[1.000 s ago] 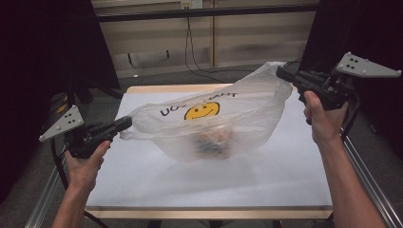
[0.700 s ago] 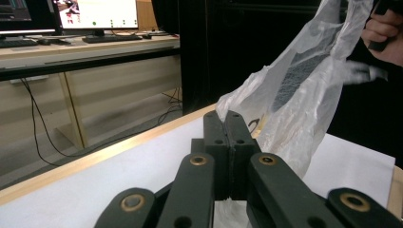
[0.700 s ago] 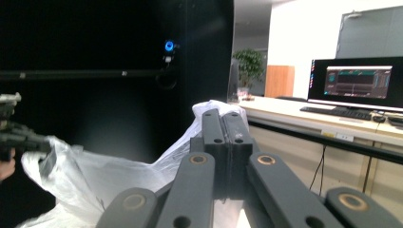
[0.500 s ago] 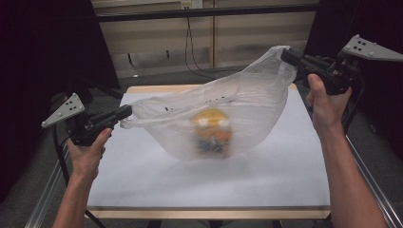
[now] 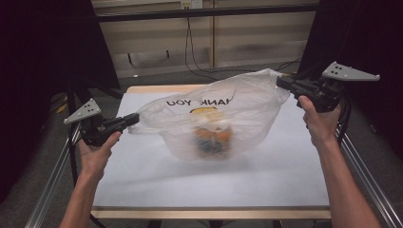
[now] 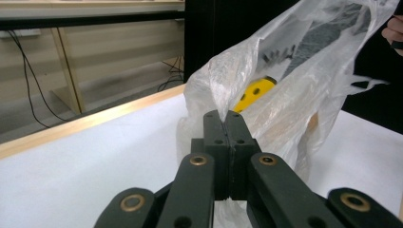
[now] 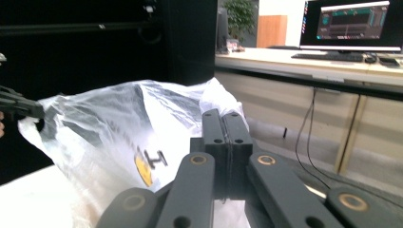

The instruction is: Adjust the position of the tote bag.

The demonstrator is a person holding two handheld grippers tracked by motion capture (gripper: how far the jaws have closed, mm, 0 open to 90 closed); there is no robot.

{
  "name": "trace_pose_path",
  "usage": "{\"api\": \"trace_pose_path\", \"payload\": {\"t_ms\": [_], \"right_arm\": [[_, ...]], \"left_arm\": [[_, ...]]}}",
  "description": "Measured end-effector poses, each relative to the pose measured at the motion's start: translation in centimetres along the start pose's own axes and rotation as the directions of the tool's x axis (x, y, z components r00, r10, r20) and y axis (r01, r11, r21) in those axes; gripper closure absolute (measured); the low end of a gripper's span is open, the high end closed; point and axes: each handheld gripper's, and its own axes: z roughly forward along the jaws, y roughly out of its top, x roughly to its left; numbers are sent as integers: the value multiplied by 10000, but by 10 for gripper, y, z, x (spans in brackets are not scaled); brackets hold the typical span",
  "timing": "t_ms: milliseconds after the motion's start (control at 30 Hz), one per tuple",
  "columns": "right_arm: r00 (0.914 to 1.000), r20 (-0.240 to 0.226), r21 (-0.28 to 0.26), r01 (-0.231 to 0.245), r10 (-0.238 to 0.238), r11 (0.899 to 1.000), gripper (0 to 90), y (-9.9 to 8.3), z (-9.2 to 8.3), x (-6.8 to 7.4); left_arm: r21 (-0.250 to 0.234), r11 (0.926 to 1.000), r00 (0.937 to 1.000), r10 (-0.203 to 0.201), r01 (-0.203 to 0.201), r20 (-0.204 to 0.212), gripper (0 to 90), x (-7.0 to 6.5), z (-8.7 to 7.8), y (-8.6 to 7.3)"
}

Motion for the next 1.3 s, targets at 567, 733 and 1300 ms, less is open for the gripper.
{"api": "trace_pose_path", "payload": {"t_ms": [567, 733, 1300], "right_arm": [[9983, 479, 2101, -433, 340, 9767, 900, -36, 24, -21], [9976, 661, 2860, -372, 190, 9575, 900, -42, 27, -24], [9929, 1140, 4934, -262, -347, 8694, 900, -78, 64, -32]], "left_arm": [[1520, 9873, 9986, -499, 469, 157, 900, 25, 25, -24], [2298, 9729, 9993, -315, 265, 184, 900, 27, 29, -27], [4683, 8836, 9995, 153, -10, -268, 900, 45, 74, -52]]}}
